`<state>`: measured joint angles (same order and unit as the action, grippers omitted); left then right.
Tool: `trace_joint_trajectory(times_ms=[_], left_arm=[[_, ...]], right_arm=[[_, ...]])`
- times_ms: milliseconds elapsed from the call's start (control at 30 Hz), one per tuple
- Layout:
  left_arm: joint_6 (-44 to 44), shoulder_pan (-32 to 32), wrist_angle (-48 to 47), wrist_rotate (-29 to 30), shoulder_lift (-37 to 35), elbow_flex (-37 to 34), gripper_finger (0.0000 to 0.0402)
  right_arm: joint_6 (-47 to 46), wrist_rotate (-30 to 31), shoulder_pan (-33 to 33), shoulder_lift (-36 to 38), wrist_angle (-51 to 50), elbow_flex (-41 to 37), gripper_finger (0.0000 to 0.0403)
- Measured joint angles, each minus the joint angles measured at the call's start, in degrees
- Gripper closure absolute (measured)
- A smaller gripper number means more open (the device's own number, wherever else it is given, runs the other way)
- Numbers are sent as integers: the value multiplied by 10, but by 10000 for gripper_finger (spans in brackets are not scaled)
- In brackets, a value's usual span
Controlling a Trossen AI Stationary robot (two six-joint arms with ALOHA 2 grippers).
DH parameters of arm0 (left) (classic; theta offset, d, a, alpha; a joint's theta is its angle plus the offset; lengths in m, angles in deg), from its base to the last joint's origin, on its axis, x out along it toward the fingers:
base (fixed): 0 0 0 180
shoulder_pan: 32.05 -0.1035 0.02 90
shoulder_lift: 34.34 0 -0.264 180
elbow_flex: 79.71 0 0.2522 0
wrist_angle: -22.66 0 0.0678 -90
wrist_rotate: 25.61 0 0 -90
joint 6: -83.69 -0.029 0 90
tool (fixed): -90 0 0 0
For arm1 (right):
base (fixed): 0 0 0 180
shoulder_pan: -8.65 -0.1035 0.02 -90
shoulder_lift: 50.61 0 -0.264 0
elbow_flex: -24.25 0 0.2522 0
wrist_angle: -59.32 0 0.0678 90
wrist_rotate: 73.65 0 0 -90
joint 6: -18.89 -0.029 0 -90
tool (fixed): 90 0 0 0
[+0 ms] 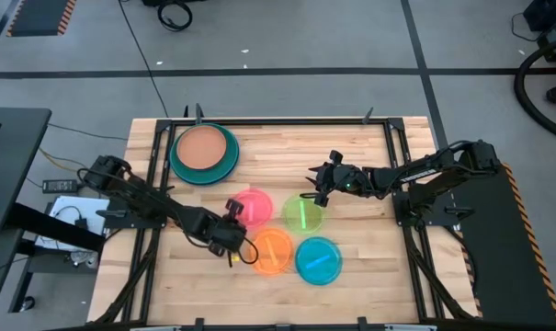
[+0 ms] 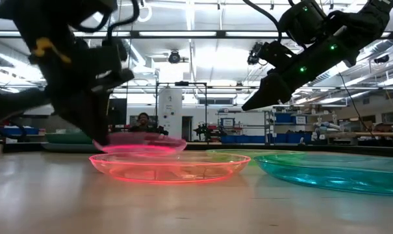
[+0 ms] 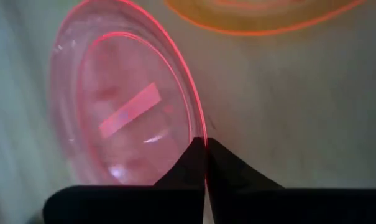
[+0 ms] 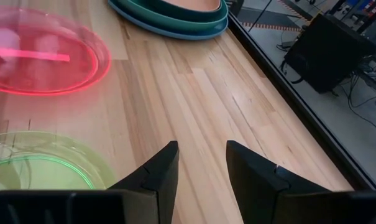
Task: Stack plastic plates
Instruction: Stack the small pink plate on the small brown plate
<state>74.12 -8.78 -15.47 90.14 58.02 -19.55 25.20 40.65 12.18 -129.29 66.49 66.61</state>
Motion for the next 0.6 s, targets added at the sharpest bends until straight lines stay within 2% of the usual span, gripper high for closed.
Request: trace_joint_trajectory(times_ms=[267,433,600], left_arm=[[-36,-9,-20,29,-67,19,396],[-31,-52,-91,40,-97,53,397],[-24,-117,-133,42,-128,51,398]], right_arm=[[9,1,0,0,1,0,258],[8,2,0,0,1,0,258],[8,1,-1,0,0,0,258]])
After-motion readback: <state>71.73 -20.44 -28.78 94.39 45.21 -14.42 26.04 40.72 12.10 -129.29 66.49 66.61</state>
